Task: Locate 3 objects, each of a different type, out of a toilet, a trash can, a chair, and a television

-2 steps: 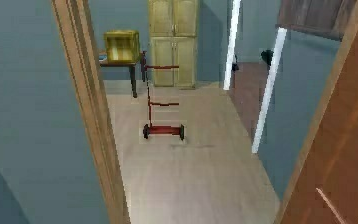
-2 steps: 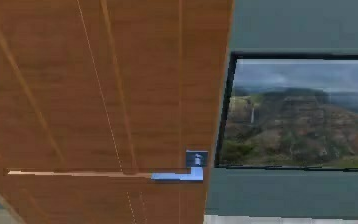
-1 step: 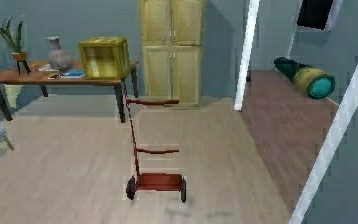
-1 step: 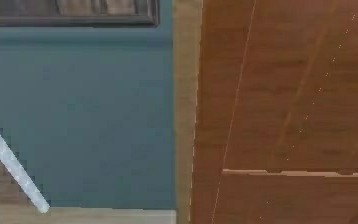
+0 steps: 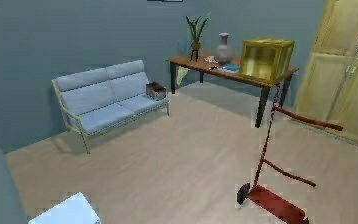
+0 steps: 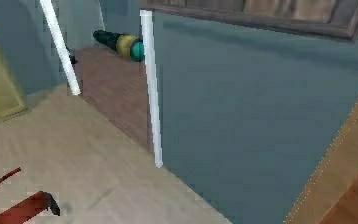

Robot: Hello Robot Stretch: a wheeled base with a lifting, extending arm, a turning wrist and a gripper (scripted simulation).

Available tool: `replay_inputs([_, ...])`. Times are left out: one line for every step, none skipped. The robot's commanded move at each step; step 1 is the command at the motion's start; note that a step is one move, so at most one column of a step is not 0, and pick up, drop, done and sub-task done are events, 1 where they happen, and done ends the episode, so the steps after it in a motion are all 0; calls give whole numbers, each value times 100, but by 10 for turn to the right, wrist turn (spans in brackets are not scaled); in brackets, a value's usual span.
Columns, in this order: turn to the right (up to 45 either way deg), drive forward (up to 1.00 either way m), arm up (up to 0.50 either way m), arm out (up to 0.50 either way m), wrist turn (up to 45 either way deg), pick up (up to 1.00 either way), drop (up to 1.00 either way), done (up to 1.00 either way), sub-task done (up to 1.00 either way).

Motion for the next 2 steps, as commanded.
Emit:
replay_inputs([0,100,0,0,0,0,0,0,0])
replay_inputs([390,0,0,0,0,0,0,0,0])
